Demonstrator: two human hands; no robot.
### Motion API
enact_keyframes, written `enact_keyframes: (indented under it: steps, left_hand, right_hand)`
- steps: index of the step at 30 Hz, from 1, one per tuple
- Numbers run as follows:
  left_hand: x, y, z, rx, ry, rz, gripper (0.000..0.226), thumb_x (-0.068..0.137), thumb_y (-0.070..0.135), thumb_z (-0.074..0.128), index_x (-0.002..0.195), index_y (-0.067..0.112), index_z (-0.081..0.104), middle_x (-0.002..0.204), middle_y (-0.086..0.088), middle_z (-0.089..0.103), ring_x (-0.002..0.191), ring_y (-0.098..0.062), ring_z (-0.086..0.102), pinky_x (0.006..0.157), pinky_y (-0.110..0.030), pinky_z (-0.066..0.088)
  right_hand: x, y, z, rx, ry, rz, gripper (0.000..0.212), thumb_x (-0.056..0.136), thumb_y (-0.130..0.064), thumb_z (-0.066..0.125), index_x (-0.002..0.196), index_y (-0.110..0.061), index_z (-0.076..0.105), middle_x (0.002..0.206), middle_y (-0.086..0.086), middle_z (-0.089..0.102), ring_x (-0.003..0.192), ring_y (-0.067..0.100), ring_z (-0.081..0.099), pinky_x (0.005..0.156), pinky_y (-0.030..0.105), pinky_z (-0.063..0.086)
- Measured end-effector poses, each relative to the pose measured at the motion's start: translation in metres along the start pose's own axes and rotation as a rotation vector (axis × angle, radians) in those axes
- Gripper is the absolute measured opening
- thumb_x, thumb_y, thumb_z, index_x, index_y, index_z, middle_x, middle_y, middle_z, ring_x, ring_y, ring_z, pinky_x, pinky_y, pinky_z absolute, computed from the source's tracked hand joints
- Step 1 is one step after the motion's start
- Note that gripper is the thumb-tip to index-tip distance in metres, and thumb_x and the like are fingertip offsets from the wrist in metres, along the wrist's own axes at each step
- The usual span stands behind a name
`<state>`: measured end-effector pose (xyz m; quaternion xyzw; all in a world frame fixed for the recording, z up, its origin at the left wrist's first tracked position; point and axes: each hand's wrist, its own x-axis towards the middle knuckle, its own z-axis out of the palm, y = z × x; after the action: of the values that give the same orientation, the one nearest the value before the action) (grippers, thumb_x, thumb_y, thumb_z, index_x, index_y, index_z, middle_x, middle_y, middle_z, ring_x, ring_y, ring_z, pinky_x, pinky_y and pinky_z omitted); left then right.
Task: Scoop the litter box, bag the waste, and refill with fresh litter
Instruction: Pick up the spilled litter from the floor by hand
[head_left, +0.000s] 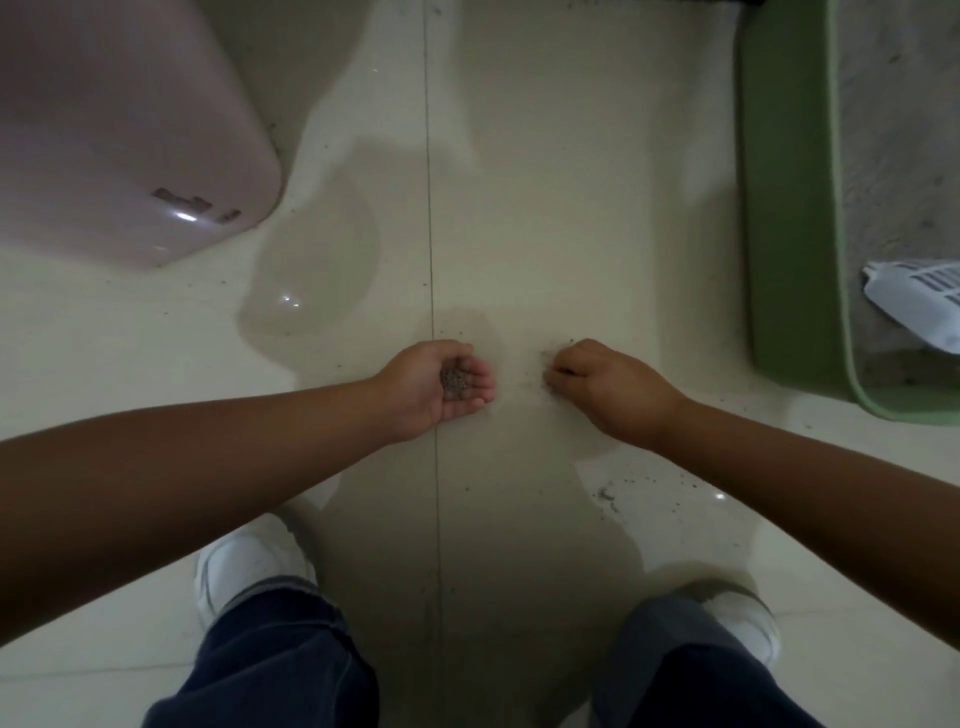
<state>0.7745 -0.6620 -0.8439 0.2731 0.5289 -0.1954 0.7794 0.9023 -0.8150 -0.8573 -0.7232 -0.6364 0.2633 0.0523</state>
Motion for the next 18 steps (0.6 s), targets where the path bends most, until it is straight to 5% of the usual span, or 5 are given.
enact_keyframes:
  steps: [6,14,18]
  left_hand:
    - [-0.001,0.002,-0.002,-0.029,0.0,-0.003,0.038,0.097,0.017,0.035,0.067,0.001,0.054,0.042,-0.004,0.061,0.038,-0.01,0.061,0.043,-0.015,0.05]
    - [-0.004,0.008,-0.006,-0.061,0.013,0.007,0.038,0.098,0.017,0.036,0.068,0.001,0.053,0.041,-0.005,0.061,0.037,-0.01,0.061,0.042,-0.015,0.05]
    - [-0.003,0.011,-0.01,-0.088,0.02,0.028,0.039,0.098,0.018,0.035,0.068,0.0,0.053,0.042,-0.006,0.061,0.037,-0.011,0.062,0.042,-0.016,0.05]
  right_hand:
    - [0.007,0.001,-0.005,-0.118,-0.083,-0.129,0.038,0.07,-0.013,0.035,0.053,-0.007,0.068,0.055,0.006,0.063,0.047,0.02,0.061,0.032,0.011,0.039]
    - [0.015,-0.004,-0.011,-0.303,-0.032,-0.19,0.033,0.06,-0.007,0.031,0.044,-0.009,0.059,0.047,0.005,0.056,0.04,0.018,0.055,0.031,0.012,0.031]
    - [0.017,-0.008,-0.008,-0.307,-0.062,-0.161,0.011,0.056,-0.003,0.052,0.047,-0.006,0.058,0.046,0.008,0.054,0.038,0.021,0.054,0.031,0.013,0.034]
